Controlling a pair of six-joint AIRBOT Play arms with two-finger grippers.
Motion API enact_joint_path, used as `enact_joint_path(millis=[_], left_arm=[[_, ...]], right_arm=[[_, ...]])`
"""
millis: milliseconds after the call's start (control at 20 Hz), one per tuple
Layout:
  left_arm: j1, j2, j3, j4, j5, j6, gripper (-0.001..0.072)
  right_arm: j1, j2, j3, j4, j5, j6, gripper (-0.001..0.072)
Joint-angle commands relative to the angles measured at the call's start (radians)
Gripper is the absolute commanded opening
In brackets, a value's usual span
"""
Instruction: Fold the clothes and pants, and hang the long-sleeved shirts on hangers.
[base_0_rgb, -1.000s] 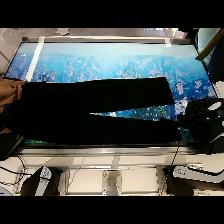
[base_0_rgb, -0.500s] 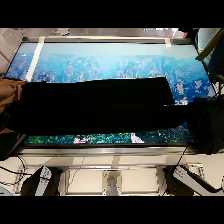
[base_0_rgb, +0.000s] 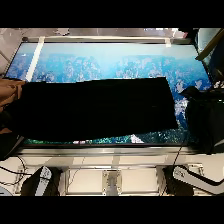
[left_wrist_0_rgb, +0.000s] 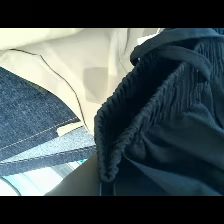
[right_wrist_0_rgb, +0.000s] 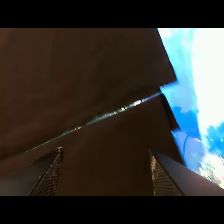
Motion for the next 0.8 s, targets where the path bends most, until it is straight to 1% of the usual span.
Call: enact_joint_path(millis=[0,50,150,250,300,400,500,700,750], left_arm=[[0.001,0.001,0.001,0.0,-0.005,0.0,0.0021],[0.001,0.001,0.001,0.0,-0.006,0.0,0.0021],[0.001,0.001,0.001,0.0,-0.007,0.0,0.0021],[0.001,0.001,0.001,0.0,-0.007,0.0,0.0022],[0.001,0.001,0.001,0.0,-0.007,0.0,0.0021],[0.001,0.001,0.001,-0.001,-0.007,0.0,0.0022],[0.001,0.001,0.001,-0.001,-0.007,0.0,0.0021],[0.001,0.001,0.001,-0.001,-0.007,0.0,0.0022],[0.001,0.001,0.001,-0.001,-0.007,0.0,0.0022]], right_arm=[[0.026,-0.069,0.0,-0.082,-0.047,0.02,0.0544],[0.01,-0.065,0.0,-0.157,0.006,0.02,0.0515],[-0.053,-0.058,-0.008,-0.247,0.129,0.006,0.0515],[-0.156,-0.036,-0.073,-0.239,0.225,-0.049,0.0515],[-0.202,-0.021,-0.125,-0.219,0.242,-0.078,0.0516],[-0.277,-0.002,-0.247,-0.155,0.234,-0.109,0.0515],[-0.305,-0.003,-0.337,-0.082,0.212,-0.178,0.0515],[-0.301,-0.026,-0.402,-0.017,0.111,-0.214,0.0509],[-0.301,-0.042,-0.402,-0.006,0.106,-0.227,0.0508]])
